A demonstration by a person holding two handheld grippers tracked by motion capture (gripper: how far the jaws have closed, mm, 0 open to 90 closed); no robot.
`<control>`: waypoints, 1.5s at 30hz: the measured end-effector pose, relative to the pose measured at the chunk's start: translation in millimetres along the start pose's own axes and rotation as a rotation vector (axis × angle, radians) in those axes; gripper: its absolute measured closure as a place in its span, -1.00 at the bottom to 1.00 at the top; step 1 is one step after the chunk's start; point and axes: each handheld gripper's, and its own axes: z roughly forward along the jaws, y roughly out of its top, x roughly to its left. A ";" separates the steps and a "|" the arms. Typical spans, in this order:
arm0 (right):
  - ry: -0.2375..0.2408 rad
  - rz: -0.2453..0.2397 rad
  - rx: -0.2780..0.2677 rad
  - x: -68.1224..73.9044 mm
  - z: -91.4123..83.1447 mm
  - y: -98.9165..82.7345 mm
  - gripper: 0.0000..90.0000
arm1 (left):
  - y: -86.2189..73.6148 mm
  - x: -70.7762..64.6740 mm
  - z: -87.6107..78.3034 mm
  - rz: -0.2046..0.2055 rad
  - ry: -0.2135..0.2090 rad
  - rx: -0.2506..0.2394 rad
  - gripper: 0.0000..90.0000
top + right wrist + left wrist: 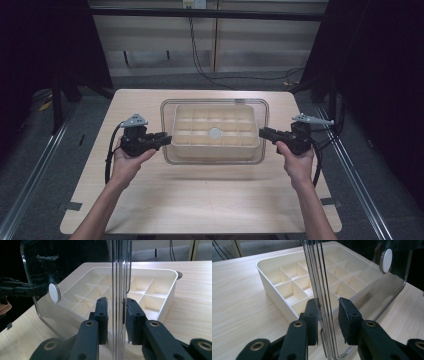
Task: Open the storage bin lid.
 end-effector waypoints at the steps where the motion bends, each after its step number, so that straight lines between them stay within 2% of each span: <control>1: 0.000 0.001 0.005 0.0 -0.9 -0.9 0.65 | -0.6 -0.7 -0.2 0.000 -0.002 0.000 0.56; 5: 0.014 0.008 0.006 0.6 -3.7 -3.3 0.66 | -4.1 -3.0 -1.7 -0.004 -0.005 0.004 0.56; 9: 0.009 -0.002 0.015 3.1 -6.7 -3.9 0.66 | -7.1 -6.0 -3.3 0.011 -0.010 0.012 0.56; 16: 0.010 -0.006 0.030 7.8 -10.9 -6.6 0.66 | -12.5 -8.9 -6.7 0.006 -0.012 0.015 0.56; 20: 0.018 -0.001 0.034 9.3 -11.9 -9.1 0.66 | -15.3 -9.5 -9.7 -0.004 -0.019 0.016 0.57; 21: 0.018 -0.003 0.039 9.8 -12.3 -9.9 0.66 | -16.6 -9.5 -10.6 -0.017 -0.027 0.016 0.57; 25: 0.020 -0.011 0.042 13.4 -12.6 -12.1 0.66 | -20.4 -10.6 -11.9 -0.029 -0.016 0.026 0.57; 32: 0.042 0.014 0.046 14.0 -15.9 -15.8 0.66 | -26.4 -16.1 -18.7 -0.013 -0.033 0.024 0.58; 41: 0.044 0.010 0.070 19.3 -21.6 -26.8 0.66 | -34.1 -24.8 -25.3 0.003 -0.029 0.029 0.58; 45: 0.030 -0.002 0.078 21.8 -23.3 -34.5 0.66 | -40.1 -24.1 -21.9 -0.010 -0.033 0.046 0.59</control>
